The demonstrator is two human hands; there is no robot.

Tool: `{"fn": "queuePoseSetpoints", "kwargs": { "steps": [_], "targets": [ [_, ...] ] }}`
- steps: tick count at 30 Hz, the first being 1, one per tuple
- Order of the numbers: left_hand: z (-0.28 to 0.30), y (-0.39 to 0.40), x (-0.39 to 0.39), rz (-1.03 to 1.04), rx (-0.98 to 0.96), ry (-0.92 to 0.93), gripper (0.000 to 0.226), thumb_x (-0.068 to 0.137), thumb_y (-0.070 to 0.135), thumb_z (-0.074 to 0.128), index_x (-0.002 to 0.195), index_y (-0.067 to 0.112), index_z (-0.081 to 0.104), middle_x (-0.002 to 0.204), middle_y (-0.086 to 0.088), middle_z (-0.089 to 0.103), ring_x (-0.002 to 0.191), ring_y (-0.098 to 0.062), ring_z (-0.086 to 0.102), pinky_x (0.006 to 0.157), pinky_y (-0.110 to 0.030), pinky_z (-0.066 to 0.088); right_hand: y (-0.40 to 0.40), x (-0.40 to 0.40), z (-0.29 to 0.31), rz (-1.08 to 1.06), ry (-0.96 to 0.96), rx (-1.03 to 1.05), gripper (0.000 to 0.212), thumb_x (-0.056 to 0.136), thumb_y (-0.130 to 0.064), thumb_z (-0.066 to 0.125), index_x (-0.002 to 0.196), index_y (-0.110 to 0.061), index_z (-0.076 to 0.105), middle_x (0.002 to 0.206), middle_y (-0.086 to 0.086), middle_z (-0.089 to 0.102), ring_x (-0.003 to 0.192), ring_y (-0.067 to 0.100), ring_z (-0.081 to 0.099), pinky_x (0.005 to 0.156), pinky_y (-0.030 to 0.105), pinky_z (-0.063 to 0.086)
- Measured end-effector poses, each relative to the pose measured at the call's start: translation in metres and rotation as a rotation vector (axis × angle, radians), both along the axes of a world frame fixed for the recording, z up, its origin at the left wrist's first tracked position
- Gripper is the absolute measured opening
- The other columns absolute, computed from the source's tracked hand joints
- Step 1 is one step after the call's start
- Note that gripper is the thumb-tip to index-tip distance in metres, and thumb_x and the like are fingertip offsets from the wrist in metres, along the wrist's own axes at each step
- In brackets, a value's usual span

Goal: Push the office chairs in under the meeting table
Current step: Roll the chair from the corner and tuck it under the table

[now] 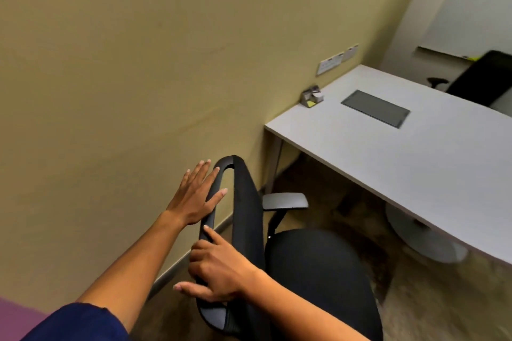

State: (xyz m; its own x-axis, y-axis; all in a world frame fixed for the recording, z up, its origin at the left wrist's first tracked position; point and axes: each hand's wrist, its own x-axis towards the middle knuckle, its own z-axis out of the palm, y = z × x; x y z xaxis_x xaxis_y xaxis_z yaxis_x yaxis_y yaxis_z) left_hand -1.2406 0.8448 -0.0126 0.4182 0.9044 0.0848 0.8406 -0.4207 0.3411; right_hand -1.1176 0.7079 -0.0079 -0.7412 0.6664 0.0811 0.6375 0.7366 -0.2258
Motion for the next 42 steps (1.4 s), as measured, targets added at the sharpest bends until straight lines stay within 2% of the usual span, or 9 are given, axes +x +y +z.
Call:
{"fn": "queuePoseSetpoints", "kwargs": {
  "steps": [7,10,12,14,15,17,20,31,42],
  "targets": [
    [-0.014,-0.021,0.043,-0.406,0.123,0.091,0.097,0.088,0.081,0.005,0.156,0.016,0.028,0.166,-0.005,0.012,0.153,-0.017,-0.002,0.123,-0.039,-0.006,-0.061,0.028,-0.029,-0.102,-0.070,-0.037,0.018,0.095,-0.024,0.060,0.081,-0.024,0.072,0.083,-0.005,0.061,0.095,0.013,0.059,0.120,0.056,-0.011],
    [-0.021,-0.047,0.036,-0.570,0.203,0.135,0.080,0.097,0.072,0.018,0.153,0.018,0.036,0.164,-0.005,0.022,0.153,-0.016,0.004,0.122,-0.039,-0.003,-0.099,0.040,-0.033,-0.408,-0.239,-0.231,0.014,0.088,-0.056,0.050,0.096,-0.059,0.061,0.092,-0.040,0.059,0.101,-0.016,0.051,0.120,0.044,0.021],
    [-0.021,-0.059,0.023,-0.635,0.227,0.138,0.073,0.099,0.069,0.027,0.152,0.020,0.038,0.164,-0.004,0.023,0.154,-0.015,0.005,0.122,-0.040,0.001,-0.117,0.029,-0.107,-0.414,-0.266,-0.383,0.042,0.097,-0.024,0.044,0.101,-0.065,0.056,0.101,-0.042,0.060,0.113,-0.008,0.052,0.117,0.042,0.024],
    [-0.017,-0.069,0.015,-0.699,0.253,0.145,0.071,0.099,0.067,0.034,0.153,0.021,0.038,0.164,-0.003,0.023,0.154,-0.016,0.007,0.121,-0.043,0.006,-0.127,0.028,-0.146,-0.525,0.145,-0.382,0.098,0.058,0.026,0.066,0.097,-0.064,0.060,0.097,-0.030,0.067,0.128,0.014,0.054,0.118,0.058,-0.013],
    [-0.015,-0.076,0.015,-0.738,0.263,0.142,0.071,0.099,0.067,0.037,0.153,0.022,0.037,0.164,-0.002,0.022,0.154,-0.016,0.009,0.120,-0.044,0.008,-0.140,0.028,-0.145,-0.653,0.231,-0.336,0.083,0.059,0.014,0.076,0.096,-0.059,0.063,0.094,-0.026,0.068,0.127,0.016,0.055,0.117,0.051,-0.020],
    [-0.010,-0.091,0.017,-0.801,0.277,0.154,0.071,0.098,0.067,0.040,0.153,0.022,0.036,0.165,-0.002,0.021,0.154,-0.017,0.011,0.119,-0.046,0.010,-0.165,0.027,-0.078,-0.841,0.338,-0.146,0.012,0.095,-0.032,0.061,0.100,-0.043,0.062,0.103,-0.019,0.063,0.110,0.010,0.060,0.121,0.033,0.012],
    [-0.016,-0.116,0.017,-0.844,0.258,0.131,0.071,0.097,0.067,0.041,0.153,0.024,0.037,0.164,-0.002,0.025,0.153,-0.018,0.013,0.118,-0.047,0.013,-0.209,0.051,-0.022,-0.966,0.339,0.095,0.046,0.096,-0.069,0.032,0.118,-0.037,0.057,0.123,-0.008,0.063,0.112,0.007,0.058,0.108,0.035,0.038],
    [-0.041,-0.218,0.054,-0.828,0.227,0.102,0.081,0.089,0.076,0.041,0.148,0.021,0.047,0.157,-0.004,0.040,0.145,-0.024,0.036,0.110,-0.041,0.027,-0.271,0.107,-0.044,-1.377,0.227,0.353,0.055,0.092,-0.066,0.040,0.112,-0.024,0.070,0.122,0.002,0.065,0.112,0.022,0.058,0.104,0.049,0.036],
    [-0.025,-0.221,0.117,-0.720,0.126,0.049,0.081,0.094,0.074,0.030,0.149,0.017,0.044,0.154,-0.008,0.043,0.146,-0.025,0.033,0.119,-0.043,0.026,-0.259,0.175,-0.039,-1.364,0.234,0.431,0.043,0.092,-0.056,0.053,0.106,-0.019,0.069,0.114,0.000,0.064,0.109,0.020,0.058,0.104,0.052,0.043]
  ]
}}
